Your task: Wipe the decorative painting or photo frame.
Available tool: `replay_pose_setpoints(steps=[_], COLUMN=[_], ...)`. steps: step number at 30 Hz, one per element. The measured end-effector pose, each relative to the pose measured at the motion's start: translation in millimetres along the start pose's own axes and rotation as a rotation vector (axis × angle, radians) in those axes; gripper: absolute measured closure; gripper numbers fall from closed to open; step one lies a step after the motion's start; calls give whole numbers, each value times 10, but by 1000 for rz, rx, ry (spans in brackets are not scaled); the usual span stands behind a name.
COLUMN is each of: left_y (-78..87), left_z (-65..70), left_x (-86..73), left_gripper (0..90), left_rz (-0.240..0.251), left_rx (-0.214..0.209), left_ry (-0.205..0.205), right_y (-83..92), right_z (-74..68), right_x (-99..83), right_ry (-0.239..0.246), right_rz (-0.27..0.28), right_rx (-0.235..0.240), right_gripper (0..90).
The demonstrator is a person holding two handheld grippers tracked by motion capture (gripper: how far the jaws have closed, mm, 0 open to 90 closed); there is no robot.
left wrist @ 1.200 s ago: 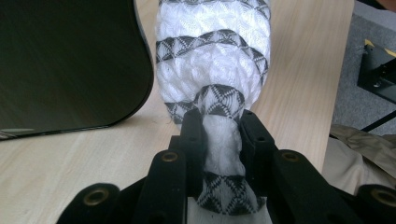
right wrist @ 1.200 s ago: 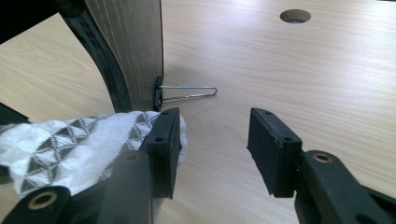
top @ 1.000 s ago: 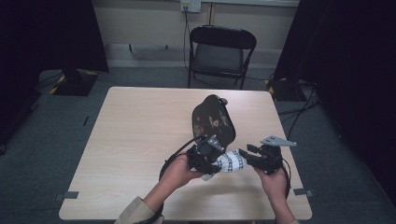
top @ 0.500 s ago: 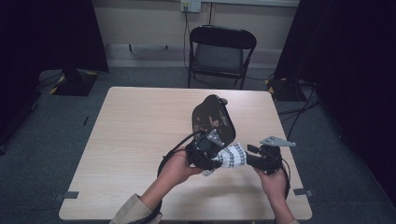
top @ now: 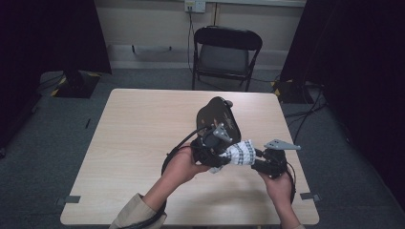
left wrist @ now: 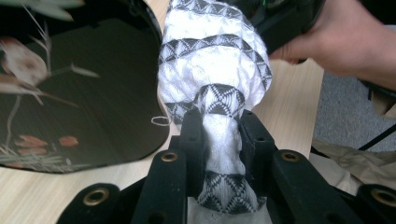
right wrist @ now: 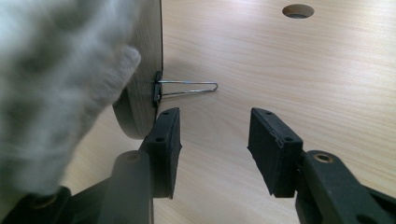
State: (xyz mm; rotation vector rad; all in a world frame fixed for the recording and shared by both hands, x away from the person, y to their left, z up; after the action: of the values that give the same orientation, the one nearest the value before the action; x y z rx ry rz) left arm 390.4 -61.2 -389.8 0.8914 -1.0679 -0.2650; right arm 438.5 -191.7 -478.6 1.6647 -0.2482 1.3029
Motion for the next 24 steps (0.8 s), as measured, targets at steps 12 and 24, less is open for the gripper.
replay_pose_setpoints(steps=[12,24], left_y=[131,229], left_z=[-7,-155], left_x=[255,419], left_gripper=[743,744], left_rz=[23,56], left_rx=[31,65], left_ry=[-11,34], right_y=[-31,-41], right_z=[-142,-268], right_x=[47,95], right_ry=[41,78], right_rz=[14,32], right_rx=[60,115], right_gripper=[532,527])
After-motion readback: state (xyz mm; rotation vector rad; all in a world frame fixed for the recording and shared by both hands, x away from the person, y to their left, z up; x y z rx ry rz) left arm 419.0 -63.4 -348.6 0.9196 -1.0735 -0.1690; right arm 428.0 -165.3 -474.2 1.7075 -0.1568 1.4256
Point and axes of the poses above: each handheld gripper's, and its own axes: y roughly backward along the jaws, x roughly out of its top, z roughly to its right, the point moved 10 cm from there along -y, roughly forward along the jaws, and after that the axes turned 12 degrees about y, right-handed, at the moved point
